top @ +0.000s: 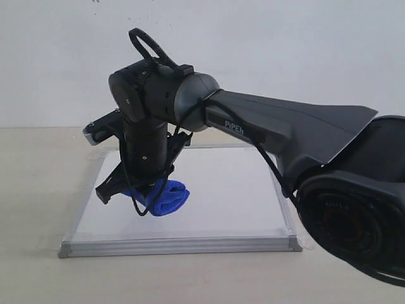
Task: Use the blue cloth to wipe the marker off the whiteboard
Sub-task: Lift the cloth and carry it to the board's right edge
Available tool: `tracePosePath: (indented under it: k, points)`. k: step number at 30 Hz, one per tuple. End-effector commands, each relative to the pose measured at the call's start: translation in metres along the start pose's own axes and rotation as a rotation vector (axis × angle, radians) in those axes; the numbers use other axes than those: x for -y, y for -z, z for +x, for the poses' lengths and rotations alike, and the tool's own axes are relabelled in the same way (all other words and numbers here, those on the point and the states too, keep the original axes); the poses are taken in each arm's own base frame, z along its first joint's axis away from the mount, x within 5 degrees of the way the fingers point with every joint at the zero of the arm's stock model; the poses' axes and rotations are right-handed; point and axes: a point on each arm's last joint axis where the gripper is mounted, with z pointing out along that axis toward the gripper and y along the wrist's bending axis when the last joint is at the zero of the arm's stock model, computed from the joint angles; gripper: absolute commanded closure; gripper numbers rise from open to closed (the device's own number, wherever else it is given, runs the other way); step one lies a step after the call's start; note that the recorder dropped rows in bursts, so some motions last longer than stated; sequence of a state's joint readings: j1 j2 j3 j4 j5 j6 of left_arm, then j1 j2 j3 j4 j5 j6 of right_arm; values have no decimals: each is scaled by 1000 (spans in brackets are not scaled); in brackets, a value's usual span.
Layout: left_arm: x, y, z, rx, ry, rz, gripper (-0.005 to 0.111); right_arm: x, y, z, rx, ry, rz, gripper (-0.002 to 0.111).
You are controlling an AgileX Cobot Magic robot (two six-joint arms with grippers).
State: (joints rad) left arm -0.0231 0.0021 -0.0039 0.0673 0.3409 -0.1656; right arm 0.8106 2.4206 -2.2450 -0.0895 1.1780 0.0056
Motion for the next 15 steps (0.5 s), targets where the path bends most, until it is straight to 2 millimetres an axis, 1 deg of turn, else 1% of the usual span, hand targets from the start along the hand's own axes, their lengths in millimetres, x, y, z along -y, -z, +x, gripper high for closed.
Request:
tracePosePath:
  k: [1, 2, 6, 10, 13, 15]
  points:
    - [0, 0, 1, 1, -4, 5, 103, 3, 12, 1, -8, -15, 21, 109]
    - [0, 0, 1, 1, -4, 5, 103, 3, 13, 1, -9, -15, 21, 109]
    - [0, 0, 1, 1, -4, 5, 103, 6, 33, -1, 21, -13, 39, 109]
    - [0, 0, 1, 1, -4, 5, 103, 10, 63, -3, 80, -15, 52, 109]
    - [0, 0, 1, 1, -4, 5, 103, 7, 81, -1, 107, -13, 46, 109]
    - [0, 0, 1, 1, -4, 5, 103, 3, 85, 5, 91, 1, 49, 109]
